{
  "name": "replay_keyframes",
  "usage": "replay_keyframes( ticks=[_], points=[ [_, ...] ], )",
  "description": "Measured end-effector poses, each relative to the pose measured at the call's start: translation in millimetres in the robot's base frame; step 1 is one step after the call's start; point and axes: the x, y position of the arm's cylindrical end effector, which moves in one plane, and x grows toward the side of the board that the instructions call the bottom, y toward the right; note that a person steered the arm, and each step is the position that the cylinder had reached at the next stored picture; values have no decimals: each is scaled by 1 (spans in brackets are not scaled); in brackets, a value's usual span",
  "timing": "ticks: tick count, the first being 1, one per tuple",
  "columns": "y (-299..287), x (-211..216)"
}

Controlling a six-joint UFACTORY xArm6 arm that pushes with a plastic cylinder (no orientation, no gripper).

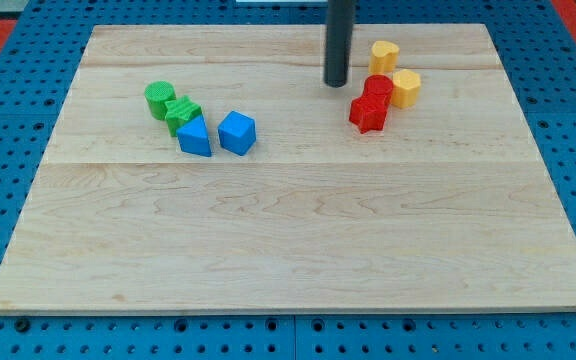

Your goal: Place red star to the blue cube

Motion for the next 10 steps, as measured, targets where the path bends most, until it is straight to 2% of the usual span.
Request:
replay_keyframes(
  ticks=[1,3,4,6,8,9,10],
  points=[
    [43,3],
    [21,117],
    [16,133],
    [1,95],
    [-51,83],
    [-132,97],
    [-140,132]
  ],
)
